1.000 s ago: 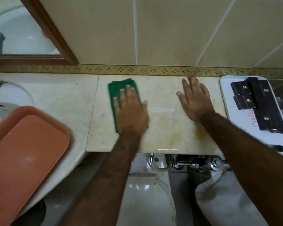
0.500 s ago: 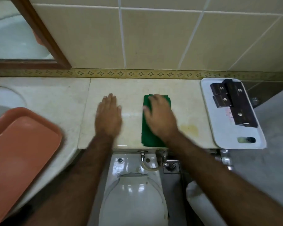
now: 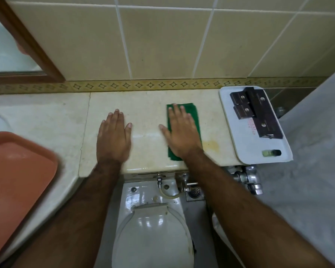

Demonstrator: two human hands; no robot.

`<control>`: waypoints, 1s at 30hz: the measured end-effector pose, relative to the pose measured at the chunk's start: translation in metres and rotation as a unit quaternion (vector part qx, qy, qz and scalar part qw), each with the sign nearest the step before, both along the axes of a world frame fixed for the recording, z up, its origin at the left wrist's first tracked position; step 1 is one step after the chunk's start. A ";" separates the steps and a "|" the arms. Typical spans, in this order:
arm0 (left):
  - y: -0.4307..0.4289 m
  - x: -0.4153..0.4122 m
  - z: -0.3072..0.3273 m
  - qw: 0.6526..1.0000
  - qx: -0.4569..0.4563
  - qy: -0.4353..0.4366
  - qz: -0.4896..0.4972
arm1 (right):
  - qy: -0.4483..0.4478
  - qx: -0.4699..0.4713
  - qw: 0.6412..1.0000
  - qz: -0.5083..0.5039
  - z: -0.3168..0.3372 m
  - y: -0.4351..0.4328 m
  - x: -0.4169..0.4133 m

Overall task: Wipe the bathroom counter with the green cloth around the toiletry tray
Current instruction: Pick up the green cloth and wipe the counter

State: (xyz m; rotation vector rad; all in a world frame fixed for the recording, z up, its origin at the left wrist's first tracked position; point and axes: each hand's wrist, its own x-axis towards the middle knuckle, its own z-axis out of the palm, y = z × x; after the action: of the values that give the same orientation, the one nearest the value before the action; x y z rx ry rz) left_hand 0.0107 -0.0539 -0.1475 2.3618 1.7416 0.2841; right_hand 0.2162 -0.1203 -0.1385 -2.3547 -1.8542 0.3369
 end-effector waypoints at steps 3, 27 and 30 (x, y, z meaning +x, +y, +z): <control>0.000 -0.001 0.000 1.000 -0.005 -0.004 -0.001 | -0.010 -0.010 0.996 -0.091 0.001 -0.020 0.035; 0.002 -0.001 -0.005 1.000 0.006 -0.008 -0.001 | -0.039 -0.005 0.975 -0.218 -0.007 -0.068 -0.002; 0.003 -0.001 -0.005 1.000 0.005 -0.009 0.002 | -0.021 -0.006 0.978 -0.209 -0.002 -0.025 0.013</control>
State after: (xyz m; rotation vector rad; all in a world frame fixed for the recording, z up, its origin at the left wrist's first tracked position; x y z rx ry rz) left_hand 0.0101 -0.0513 -0.1526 2.3551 1.7414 0.3158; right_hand 0.2289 -0.1454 -0.1406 -2.6908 -1.3184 0.2511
